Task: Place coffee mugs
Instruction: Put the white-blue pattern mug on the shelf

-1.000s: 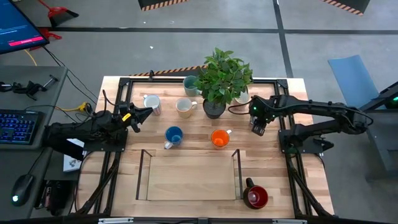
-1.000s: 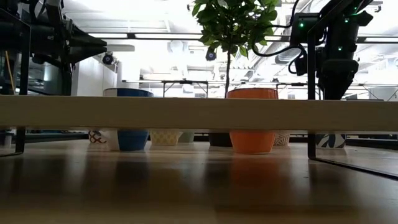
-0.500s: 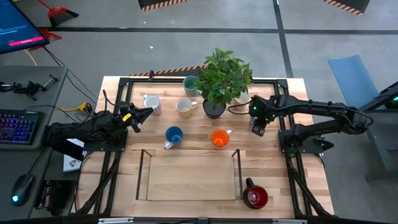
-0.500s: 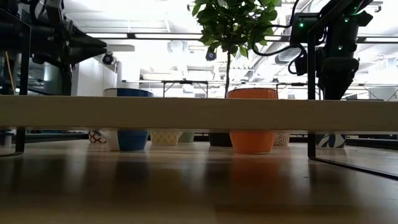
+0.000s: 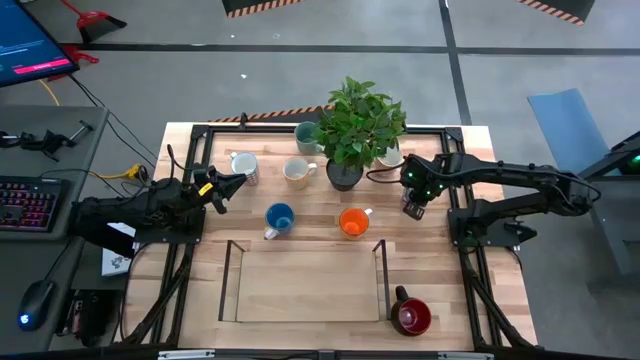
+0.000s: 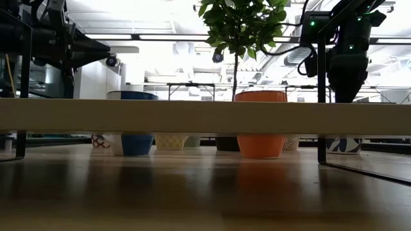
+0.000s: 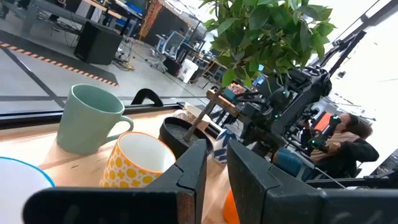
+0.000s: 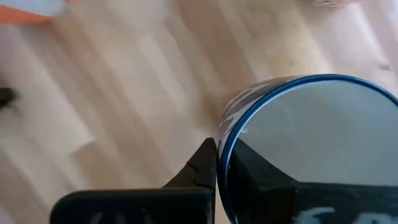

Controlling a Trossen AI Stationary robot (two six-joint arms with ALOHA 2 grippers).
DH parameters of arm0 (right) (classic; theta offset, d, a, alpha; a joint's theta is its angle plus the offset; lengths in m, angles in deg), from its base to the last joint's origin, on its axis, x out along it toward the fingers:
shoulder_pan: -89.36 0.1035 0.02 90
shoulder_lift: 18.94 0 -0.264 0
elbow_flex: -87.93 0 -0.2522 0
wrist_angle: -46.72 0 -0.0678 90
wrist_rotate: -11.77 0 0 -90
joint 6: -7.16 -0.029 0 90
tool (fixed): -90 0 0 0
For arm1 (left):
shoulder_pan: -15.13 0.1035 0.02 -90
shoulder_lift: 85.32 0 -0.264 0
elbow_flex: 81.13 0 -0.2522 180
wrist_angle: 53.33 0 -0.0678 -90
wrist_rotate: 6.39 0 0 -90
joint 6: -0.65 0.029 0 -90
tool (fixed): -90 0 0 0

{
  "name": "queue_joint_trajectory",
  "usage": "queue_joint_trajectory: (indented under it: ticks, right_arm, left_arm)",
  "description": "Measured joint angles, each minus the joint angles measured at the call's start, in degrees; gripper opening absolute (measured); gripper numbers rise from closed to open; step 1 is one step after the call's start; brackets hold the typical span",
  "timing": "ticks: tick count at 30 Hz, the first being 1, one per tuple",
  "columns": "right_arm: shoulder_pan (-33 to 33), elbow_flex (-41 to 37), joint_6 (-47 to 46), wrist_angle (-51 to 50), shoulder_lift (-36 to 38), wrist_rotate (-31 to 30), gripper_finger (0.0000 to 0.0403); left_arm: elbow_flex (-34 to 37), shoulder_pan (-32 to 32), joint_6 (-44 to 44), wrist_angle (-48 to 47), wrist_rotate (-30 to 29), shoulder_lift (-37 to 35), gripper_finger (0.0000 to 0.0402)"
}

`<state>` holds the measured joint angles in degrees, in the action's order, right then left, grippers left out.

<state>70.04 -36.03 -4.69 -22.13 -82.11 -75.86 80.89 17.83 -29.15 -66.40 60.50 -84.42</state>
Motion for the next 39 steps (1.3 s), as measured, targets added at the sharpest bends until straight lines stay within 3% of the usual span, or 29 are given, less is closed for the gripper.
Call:
queue_joint_trajectory:
  ticks: [6,13,18,23,32,39]
  right_arm:
    - [5.5,1.2,-8.9,-0.4,3.6,1.1,0.0002]
    - [13.4,9.3,-20.5,-1.1,7.4,-0.7,0.0001]
    - [19.6,18.7,-27.3,-7.8,7.6,-5.0,0.0001]
    - [24.6,26.8,-30.4,-6.1,6.5,-10.2,0.0001]
    - [32.6,34.3,-28.3,8.2,-3.8,-12.4,0.0]
    - [36.9,43.1,-25.4,8.8,-18.9,-12.0,0.0]
  left_arm:
    - [0.0,0.0,0.8,0.0,0.0,0.0,0.0053]
    - [0.0,0.0,2.4,0.0,0.0,0.0,0.0053]
    - [0.0,0.0,2.4,0.0,0.0,0.0,0.0053]
    - [0.0,0.0,2.5,0.0,0.0,0.0,0.0053]
    - [0.0,0.0,4.9,-0.3,0.0,0.0,0.0053]
    - [0.0,0.0,4.9,-0.9,0.0,0.0,0.0053]
